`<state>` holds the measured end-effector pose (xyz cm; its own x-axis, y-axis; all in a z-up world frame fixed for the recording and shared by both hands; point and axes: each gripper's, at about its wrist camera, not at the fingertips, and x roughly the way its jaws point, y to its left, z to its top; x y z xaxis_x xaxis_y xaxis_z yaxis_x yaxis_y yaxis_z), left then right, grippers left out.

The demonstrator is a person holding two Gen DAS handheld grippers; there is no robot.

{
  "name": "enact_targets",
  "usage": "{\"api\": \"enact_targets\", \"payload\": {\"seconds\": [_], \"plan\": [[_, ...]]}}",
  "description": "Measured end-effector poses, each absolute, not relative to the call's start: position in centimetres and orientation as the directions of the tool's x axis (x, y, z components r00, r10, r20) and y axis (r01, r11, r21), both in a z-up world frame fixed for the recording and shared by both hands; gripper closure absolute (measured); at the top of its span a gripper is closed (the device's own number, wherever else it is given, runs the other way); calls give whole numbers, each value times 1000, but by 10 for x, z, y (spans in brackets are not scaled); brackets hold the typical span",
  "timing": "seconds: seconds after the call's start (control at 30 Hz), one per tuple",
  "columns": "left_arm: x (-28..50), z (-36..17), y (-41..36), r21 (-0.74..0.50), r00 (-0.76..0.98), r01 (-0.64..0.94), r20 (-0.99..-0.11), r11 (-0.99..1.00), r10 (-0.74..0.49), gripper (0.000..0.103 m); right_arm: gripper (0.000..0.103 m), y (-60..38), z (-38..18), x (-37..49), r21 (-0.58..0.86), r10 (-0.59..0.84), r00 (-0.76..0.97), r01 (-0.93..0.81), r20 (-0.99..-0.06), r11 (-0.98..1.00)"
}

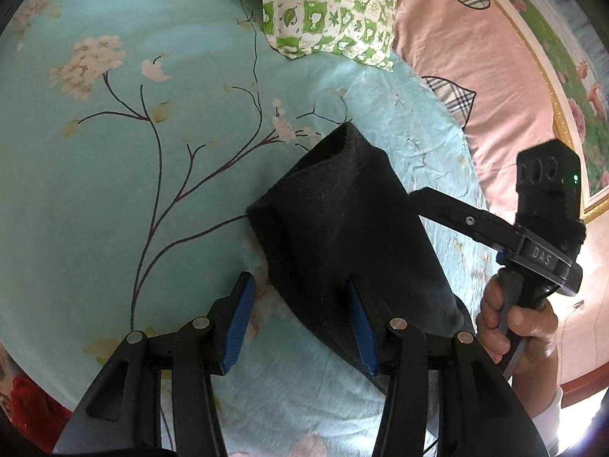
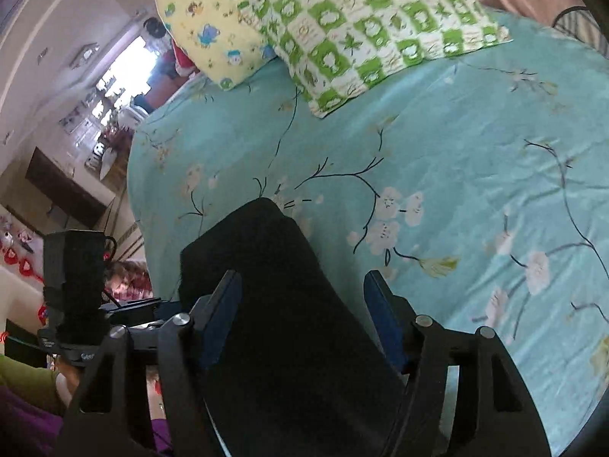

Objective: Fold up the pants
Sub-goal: 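Grasp the end of the black pants bundle with the left gripper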

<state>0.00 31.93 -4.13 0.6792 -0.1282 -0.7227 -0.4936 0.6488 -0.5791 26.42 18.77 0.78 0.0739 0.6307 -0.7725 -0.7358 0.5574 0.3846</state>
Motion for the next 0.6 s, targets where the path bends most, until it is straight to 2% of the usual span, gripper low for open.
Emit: {"api": "enact_targets", "payload": {"seconds": [0.13,0.5,0.6], "plan": [[4,-45,321,-587,682,-490,-718,645,-136,56,44,200,0,269,389,618,33,-750,-786,535],[14,-52,329,-613,698,-485,-701,623,-147,82,74,212,-18,277,420,599,-34,-745,-800,519],[14,-47,325,-604,699,-483,-702,634,-137,86,80,212,-13,272,402,597,-19,-756,-802,516]]}}
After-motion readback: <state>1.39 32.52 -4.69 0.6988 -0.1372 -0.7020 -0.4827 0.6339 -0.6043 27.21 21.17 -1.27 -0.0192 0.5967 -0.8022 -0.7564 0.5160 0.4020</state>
